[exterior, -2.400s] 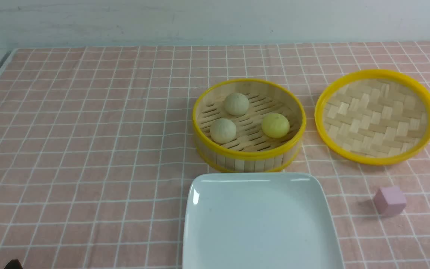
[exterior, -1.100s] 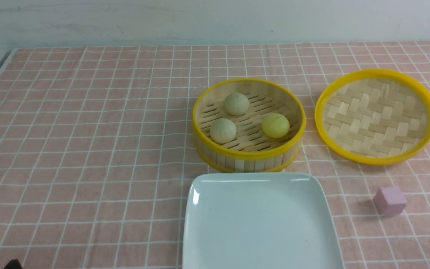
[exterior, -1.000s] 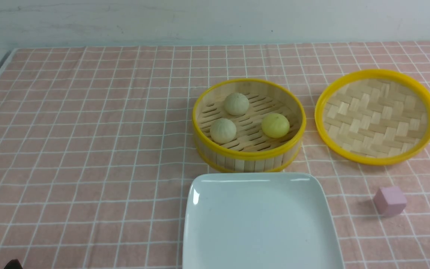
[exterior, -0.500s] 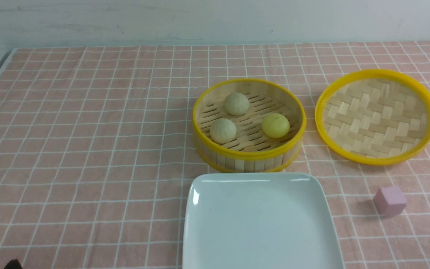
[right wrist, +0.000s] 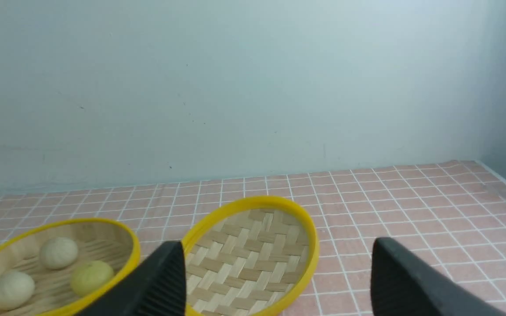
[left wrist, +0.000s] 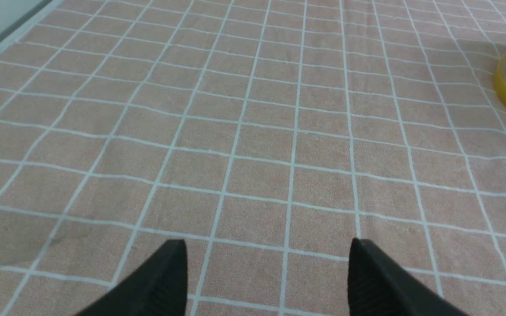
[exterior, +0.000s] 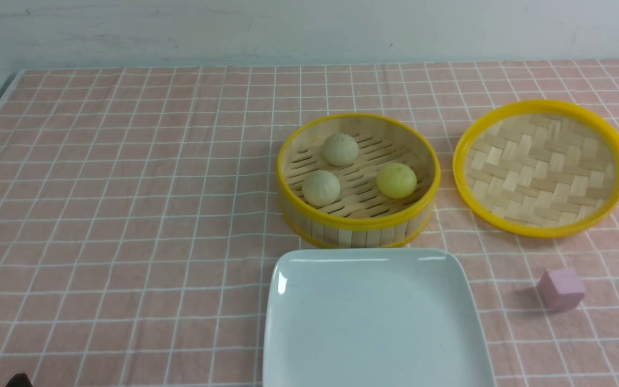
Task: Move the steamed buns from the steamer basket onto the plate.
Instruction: Use the right arm to grab the steamed stuffed bun that is closest to it
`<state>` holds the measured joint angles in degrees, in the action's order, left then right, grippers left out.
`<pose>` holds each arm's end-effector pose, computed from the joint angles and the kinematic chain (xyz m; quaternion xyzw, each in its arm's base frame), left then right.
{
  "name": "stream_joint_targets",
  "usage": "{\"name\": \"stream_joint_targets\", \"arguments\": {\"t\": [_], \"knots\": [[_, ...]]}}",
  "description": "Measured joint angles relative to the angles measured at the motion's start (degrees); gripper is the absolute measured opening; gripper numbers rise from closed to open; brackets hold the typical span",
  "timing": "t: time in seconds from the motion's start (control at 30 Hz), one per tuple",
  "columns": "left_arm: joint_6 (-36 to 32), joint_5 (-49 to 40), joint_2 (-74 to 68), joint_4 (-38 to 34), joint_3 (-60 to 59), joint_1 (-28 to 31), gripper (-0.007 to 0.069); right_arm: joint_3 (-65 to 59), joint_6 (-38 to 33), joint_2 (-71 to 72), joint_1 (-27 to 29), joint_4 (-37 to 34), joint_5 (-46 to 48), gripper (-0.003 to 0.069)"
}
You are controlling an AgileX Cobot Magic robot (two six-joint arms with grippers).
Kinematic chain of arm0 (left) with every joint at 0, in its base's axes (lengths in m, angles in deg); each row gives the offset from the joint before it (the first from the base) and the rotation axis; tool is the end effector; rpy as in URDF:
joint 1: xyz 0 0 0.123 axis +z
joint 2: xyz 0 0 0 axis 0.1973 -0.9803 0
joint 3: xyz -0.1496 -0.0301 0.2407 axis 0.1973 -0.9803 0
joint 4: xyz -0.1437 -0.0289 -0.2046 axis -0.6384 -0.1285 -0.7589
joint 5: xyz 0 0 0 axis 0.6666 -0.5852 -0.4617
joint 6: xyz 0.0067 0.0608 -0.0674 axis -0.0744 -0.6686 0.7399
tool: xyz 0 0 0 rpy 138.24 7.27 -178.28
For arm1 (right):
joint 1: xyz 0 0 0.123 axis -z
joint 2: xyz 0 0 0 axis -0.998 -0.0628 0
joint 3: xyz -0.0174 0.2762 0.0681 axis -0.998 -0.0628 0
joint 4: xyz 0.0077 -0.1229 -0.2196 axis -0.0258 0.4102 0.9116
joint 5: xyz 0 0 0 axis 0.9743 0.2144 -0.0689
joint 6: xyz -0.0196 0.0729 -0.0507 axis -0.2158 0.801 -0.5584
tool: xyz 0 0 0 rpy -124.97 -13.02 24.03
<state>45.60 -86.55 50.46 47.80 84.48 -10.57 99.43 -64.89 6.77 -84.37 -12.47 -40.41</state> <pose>0.0523 0.0023 0.1718 -0.0624 0.8044 -0.0267 0.5902 -0.0153 0.0034 0.3390 0.0426 0.6997 0.0404 0.7120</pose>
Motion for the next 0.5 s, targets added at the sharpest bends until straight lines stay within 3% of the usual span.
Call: {"name": "stream_joint_targets", "arguments": {"t": [0.5], "knots": [[0.0,0.0,0.0,0.0,0.0,0.0,0.0493,2.8,0.0,0.4,0.0,-1.2,-0.8,0.0548]]}}
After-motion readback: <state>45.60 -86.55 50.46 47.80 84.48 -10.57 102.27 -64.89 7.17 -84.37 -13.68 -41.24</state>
